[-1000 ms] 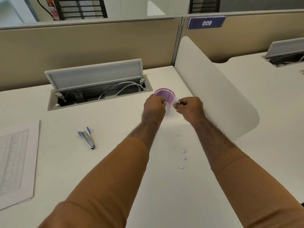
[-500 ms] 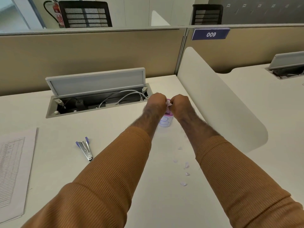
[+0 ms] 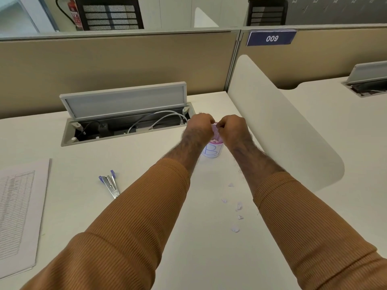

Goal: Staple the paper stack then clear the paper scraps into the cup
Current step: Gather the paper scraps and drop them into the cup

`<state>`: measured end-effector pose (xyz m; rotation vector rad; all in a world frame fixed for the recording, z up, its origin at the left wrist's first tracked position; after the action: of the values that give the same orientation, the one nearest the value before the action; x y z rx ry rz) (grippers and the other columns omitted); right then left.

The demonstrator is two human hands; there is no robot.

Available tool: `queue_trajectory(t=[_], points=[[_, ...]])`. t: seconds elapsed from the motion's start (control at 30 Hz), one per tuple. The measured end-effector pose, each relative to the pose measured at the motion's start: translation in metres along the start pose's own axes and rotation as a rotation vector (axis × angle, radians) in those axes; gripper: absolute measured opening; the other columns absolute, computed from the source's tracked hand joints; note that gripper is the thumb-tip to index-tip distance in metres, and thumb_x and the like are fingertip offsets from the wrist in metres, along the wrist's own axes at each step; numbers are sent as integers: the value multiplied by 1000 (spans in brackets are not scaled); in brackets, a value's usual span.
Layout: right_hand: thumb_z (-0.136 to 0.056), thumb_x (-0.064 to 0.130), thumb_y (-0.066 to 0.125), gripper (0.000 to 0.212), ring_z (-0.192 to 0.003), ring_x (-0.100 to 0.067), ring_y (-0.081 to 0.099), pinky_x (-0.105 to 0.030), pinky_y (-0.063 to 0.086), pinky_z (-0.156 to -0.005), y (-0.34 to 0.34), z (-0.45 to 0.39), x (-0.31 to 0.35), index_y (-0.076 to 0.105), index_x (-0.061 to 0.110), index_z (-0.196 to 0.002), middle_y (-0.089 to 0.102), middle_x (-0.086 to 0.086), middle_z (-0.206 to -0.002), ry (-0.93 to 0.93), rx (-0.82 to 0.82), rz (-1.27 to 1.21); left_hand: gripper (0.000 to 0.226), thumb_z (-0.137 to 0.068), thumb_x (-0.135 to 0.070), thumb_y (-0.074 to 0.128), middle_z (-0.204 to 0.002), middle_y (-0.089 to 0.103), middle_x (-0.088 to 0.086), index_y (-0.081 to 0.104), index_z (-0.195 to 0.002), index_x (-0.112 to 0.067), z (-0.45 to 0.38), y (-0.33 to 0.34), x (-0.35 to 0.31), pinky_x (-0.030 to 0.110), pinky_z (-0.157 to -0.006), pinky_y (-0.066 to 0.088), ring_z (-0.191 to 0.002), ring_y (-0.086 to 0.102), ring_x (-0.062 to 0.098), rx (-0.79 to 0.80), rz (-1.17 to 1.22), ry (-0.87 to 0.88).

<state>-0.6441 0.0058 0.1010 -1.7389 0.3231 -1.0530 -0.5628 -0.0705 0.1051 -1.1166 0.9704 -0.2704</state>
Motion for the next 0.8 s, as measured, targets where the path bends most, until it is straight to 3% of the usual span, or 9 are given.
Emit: queue_trajectory(t=[0.2, 0.37, 0.47, 0.53, 0.8], points=[[-89, 7, 62, 21, -99, -27, 67, -28, 51, -90, -8, 8, 2, 74, 2, -105, 74, -14, -106, -37, -20, -205, 47, -90, 1, 63, -141, 60, 9, 61, -135, -13, 6, -8, -3, 36, -103, 49, -126, 58, 27, -38, 99, 4], [-83, 6, 64, 15, -88, -26, 68, -35, 57, -84, -10, 10, -4, 76, 5, -93, 75, -11, -95, 12, -52, -244, 61, -89, 4, 63, -151, 49, 9, 48, -146, -13, 9, -3, -5, 38, -111, 42, -137, 49, 28, -10, 111, 25], [-88, 16, 65, 23, -94, -27, 68, -32, 55, -88, -4, 9, -2, 75, 4, -104, 75, -13, -102, -9, 8, -205, 60, -90, -1, 65, -152, 49, 10, 47, -147, -13, 8, -1, -2, 39, -112, 41, -138, 48, 29, -6, 112, 28], [-88, 13, 63, 25, -99, -28, 67, -33, 55, -90, -1, 10, -2, 73, 3, -109, 73, -14, -108, -16, 32, -208, 62, -89, -2, 67, -152, 49, 9, 47, -147, -13, 8, -1, 2, 39, -112, 42, -137, 48, 28, -12, 108, 29], [-87, 12, 66, 23, -98, -25, 68, -28, 55, -85, -5, 8, -8, 72, 5, -108, 73, -11, -107, 18, -34, -289, 61, -88, -3, 69, -149, 51, 9, 49, -145, -15, 8, -1, 5, 38, -107, 47, -134, 52, 28, -20, 99, 33]])
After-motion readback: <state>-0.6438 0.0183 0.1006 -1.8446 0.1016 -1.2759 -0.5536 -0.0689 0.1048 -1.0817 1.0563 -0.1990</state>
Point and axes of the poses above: each hand's wrist, its own z-axis away from the middle knuckle, its own y-axis out of the palm, x = y × z, the point moved 9 cm from there along -z, towards the middle knuckle
